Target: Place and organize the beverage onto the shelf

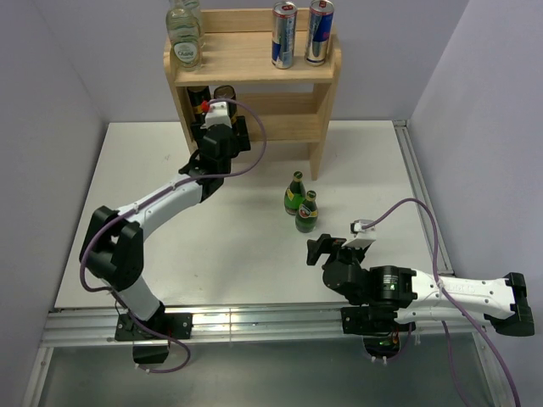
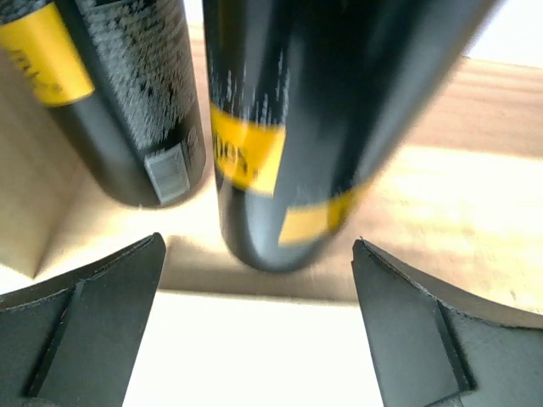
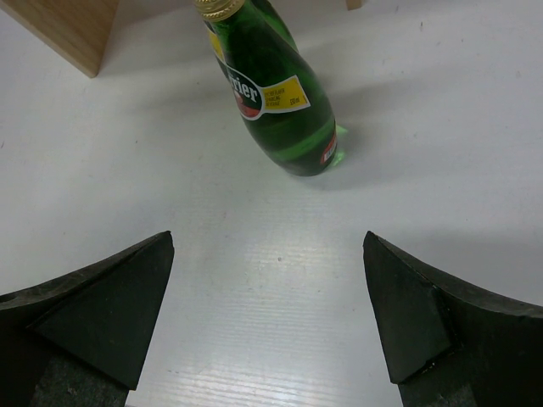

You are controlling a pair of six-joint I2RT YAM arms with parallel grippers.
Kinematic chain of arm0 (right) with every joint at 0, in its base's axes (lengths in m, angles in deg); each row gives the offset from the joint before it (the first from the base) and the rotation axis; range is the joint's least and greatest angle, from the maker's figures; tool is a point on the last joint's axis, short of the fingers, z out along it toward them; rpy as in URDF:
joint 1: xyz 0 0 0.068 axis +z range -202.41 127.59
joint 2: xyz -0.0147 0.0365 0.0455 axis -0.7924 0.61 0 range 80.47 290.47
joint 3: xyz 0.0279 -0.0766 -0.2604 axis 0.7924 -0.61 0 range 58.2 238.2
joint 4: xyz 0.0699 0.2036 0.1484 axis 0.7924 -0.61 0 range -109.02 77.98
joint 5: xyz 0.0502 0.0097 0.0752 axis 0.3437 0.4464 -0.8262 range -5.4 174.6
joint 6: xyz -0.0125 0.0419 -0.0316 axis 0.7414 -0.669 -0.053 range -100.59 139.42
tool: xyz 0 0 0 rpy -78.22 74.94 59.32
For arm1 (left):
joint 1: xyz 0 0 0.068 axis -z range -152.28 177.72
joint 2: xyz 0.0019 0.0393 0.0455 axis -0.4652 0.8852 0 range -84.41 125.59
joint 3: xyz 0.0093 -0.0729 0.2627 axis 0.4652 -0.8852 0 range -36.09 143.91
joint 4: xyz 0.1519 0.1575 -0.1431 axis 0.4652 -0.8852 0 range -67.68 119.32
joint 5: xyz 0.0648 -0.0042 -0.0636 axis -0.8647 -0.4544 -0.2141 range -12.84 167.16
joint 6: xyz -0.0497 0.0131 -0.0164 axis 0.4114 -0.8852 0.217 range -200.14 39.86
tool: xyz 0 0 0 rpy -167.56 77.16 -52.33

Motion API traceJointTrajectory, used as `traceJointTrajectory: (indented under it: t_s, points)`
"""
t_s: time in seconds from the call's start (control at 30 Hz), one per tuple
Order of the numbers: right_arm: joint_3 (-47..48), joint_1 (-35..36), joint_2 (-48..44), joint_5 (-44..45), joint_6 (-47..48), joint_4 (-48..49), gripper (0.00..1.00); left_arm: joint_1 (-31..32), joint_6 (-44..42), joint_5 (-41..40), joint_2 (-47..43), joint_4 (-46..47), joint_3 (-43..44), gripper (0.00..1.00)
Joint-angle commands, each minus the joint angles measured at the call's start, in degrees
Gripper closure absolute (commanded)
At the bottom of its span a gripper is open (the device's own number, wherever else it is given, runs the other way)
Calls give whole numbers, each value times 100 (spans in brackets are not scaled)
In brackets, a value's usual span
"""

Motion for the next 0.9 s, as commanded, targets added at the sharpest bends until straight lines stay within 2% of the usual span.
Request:
traceJointTrajectory:
  t_s: [0.0,0.23,0.33,0.43,0.53,0.6,0.73,0.87]
  points:
    - [-11,43,7,209,-121,52,0,139,165,146,-569,67,-249,1]
    - [24,43,156,139,44,131,0,595,464,76,-1351,-407,-820,1]
    - [-125,34,235,-317,905,1155,0,999,692,-345,-1850,-794,-1180,1]
    - [-125,-36,593,-643,1144,1509,0,1544,1017,-697,-2501,-1014,-1795,1]
    - [-47,-378,1094,-1222,1512,2018,0,1896,1492,-716,-3187,-1338,-2637,2]
    - [-20,-844,1489,-1688,1723,2257,0,2116,1729,-742,-3688,-1427,-2990,3]
    - [41,-1389,2061,-1787,1926,2723,0,2362,1932,-812,-4304,-1568,-3860,2]
    - [77,-1899,2458,-1927,1979,3040,0,2424,2142,-821,-4717,-1612,-4292,4]
